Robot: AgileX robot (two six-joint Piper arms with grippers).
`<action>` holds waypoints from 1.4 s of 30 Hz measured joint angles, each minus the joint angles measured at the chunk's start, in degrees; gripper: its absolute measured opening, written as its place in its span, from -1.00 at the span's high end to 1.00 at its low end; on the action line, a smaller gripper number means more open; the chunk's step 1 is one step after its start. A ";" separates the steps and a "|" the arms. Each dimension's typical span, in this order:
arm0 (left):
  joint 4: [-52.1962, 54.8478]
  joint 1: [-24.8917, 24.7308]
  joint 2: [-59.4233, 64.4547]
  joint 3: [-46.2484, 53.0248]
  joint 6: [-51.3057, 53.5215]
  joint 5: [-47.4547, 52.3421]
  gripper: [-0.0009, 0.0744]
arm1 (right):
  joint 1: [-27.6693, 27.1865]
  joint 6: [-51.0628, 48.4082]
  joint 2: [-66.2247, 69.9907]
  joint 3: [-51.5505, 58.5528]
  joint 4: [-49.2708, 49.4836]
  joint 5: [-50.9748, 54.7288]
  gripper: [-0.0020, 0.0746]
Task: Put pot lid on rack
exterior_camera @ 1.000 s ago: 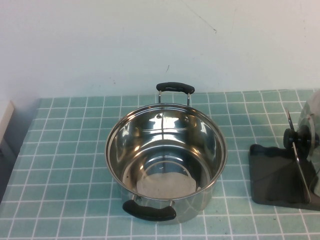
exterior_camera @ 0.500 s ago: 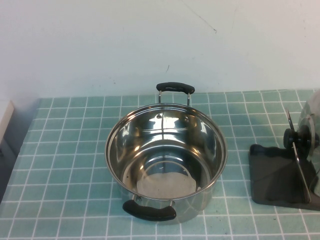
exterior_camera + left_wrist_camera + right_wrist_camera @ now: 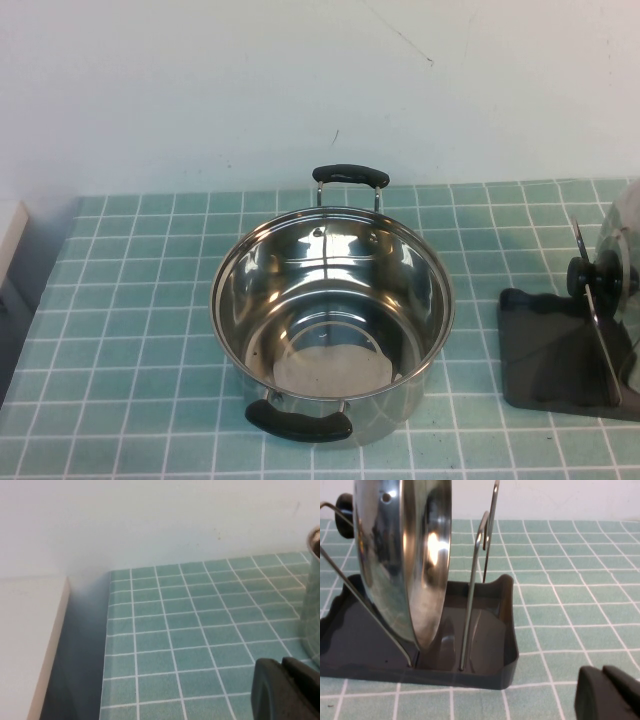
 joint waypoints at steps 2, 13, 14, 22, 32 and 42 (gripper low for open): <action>-3.50 2.95 0.00 2.89 1.68 -4.26 0.98 | 0.00 0.00 0.00 0.00 0.00 0.00 0.95; -7.34 5.49 0.00 4.26 5.96 0.36 0.98 | 0.00 0.00 0.00 0.00 0.00 0.00 0.95; -7.34 5.49 0.00 4.26 6.82 0.36 0.98 | 0.00 0.00 0.00 0.00 0.00 0.00 0.95; -7.34 5.49 0.00 4.26 8.45 0.36 0.98 | 0.00 0.00 0.00 0.00 0.00 0.00 0.95; -7.34 5.49 0.00 4.26 8.24 0.36 0.98 | 0.00 0.00 0.00 0.00 0.00 0.00 0.95; -7.34 5.49 0.00 4.26 8.24 0.36 0.98 | 0.00 0.00 0.00 0.00 0.00 0.00 0.95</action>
